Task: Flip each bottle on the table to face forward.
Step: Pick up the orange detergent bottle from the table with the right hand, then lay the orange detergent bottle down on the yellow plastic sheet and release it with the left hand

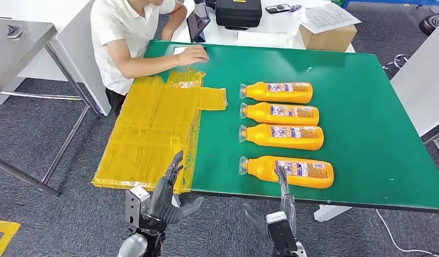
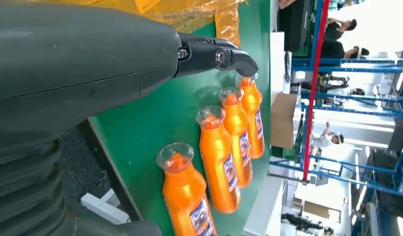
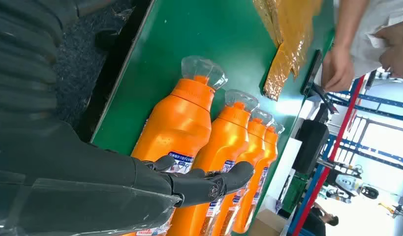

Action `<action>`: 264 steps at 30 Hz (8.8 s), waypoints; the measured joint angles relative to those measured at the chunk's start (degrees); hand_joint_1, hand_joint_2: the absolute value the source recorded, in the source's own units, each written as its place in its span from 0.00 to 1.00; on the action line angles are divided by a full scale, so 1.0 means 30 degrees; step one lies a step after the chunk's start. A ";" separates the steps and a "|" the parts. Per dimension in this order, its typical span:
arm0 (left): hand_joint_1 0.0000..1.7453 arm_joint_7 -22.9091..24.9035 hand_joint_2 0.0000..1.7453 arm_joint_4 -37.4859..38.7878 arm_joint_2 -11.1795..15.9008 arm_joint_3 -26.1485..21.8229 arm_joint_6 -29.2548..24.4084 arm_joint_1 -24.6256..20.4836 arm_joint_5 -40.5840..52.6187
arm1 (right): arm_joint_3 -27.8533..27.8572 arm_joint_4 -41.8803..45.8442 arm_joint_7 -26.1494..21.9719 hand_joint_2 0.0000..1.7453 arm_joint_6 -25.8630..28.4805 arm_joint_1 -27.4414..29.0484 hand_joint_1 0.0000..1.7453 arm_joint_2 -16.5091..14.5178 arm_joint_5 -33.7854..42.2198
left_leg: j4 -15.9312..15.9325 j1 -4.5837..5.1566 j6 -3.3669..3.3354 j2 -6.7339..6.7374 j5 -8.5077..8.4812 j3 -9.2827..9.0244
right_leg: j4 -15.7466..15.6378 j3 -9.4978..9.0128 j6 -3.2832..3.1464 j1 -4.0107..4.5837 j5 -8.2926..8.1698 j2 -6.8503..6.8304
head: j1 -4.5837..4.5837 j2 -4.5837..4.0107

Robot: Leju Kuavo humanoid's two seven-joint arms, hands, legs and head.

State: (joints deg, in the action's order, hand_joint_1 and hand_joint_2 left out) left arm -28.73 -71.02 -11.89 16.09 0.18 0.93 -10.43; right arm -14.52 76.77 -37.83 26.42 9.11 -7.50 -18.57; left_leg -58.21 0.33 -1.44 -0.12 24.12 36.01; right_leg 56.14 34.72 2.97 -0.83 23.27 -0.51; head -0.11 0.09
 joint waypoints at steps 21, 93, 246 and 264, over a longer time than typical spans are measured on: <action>0.00 -0.0026 1.00 0.0031 0.0051 0.0430 0.0423 -0.0118 0.0373 | 0.1106 -0.1186 0.3214 1.00 0.4376 -0.1959 0.00 0.2511 -1.0159 | -0.0005 0.0015 -0.0004 -0.0005 -0.0003 -0.0003 | -0.0003 -0.0009 0.0012 -0.0013 -0.0010 -0.0001 | -0.0002 0.0000; 0.00 0.0142 1.00 0.1029 -0.0058 0.0477 0.2199 -0.1308 0.0539 | 0.1696 -0.9697 0.4218 1.00 -0.8205 -0.8577 1.00 0.7546 -0.7806 | -0.0009 0.0003 -0.0046 0.0123 0.0090 -0.0393 | -0.0044 -0.0318 0.0019 0.0007 -0.0013 0.0092 | -0.0004 0.0000; 0.21 0.2995 1.00 0.9913 0.2419 -0.2224 -0.7868 -0.8626 1.8921 | 0.2532 0.7661 -0.0721 0.00 0.4553 -0.1416 0.00 -0.3131 -0.3555 | -0.0002 -0.0011 -0.0026 0.0048 0.0106 -0.0250 | 0.0000 -0.0256 0.0009 0.0007 0.0078 0.0045 | 0.0000 0.0000; 0.00 -0.1880 1.00 1.0309 0.2658 -0.0378 0.2368 -0.8854 1.4440 | 0.0381 0.4967 -0.0721 0.00 0.4540 -0.1836 0.00 -0.1945 -0.1794 | 0.0004 -0.0016 -0.0020 -0.0014 0.0089 -0.0334 | 0.0001 -0.0354 0.0006 0.0011 0.0087 0.0000 | 0.0000 0.0000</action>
State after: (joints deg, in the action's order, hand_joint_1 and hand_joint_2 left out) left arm -34.37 -40.10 -3.92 14.95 7.28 -25.63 32.89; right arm -13.38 91.67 -40.00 40.04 3.60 -13.33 -23.96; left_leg -58.20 0.28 -1.50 -0.16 24.39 35.01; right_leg 56.14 33.66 2.99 -0.80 23.53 -0.51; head -0.11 0.09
